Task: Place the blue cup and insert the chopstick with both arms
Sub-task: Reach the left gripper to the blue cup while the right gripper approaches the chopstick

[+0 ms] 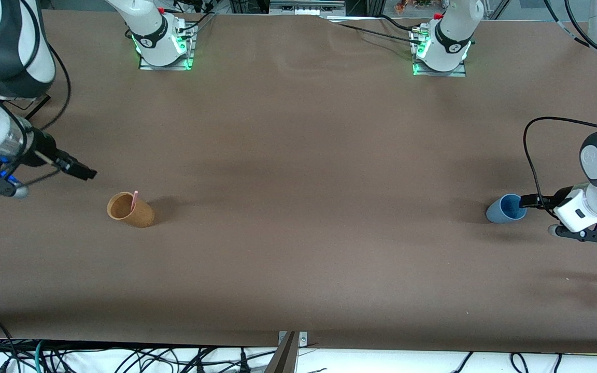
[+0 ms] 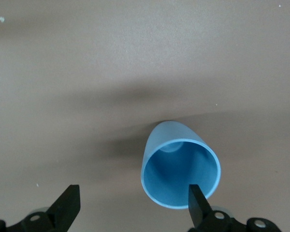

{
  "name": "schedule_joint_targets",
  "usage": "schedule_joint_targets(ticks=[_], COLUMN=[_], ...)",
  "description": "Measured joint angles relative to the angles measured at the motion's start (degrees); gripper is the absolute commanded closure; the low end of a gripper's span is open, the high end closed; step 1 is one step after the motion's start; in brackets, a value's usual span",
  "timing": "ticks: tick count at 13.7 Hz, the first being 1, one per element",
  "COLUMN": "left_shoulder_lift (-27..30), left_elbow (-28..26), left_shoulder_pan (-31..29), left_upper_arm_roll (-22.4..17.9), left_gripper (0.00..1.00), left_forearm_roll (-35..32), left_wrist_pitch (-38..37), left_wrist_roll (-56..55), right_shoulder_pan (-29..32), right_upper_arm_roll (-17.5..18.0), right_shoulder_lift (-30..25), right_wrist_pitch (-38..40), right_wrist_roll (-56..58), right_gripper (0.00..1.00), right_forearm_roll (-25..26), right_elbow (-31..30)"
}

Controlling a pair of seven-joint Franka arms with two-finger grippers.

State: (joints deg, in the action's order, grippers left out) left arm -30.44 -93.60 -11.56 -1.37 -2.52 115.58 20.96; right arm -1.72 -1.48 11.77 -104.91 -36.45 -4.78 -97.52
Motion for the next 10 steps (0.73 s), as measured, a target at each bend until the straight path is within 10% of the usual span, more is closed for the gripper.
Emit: schedule_joint_targets(ticks=[10], left_shoulder_lift=[0.85], left_elbow=[-11.31], left_shoulder_pan=[-0.12], left_upper_arm_roll=[-0.58], left_gripper=[0.14], left_forearm_roll=[0.00], left_wrist_pitch=[13.48], left_wrist_roll=[4.48], right_shoulder_pan=[2.39], right_upper_arm_roll=[-0.27], right_shoulder_lift=[9.76], right_wrist_pitch=[-5.85], right_wrist_roll=[-26.61], right_gripper=[0.12], right_forearm_roll=[-17.96], right_elbow=[-0.10])
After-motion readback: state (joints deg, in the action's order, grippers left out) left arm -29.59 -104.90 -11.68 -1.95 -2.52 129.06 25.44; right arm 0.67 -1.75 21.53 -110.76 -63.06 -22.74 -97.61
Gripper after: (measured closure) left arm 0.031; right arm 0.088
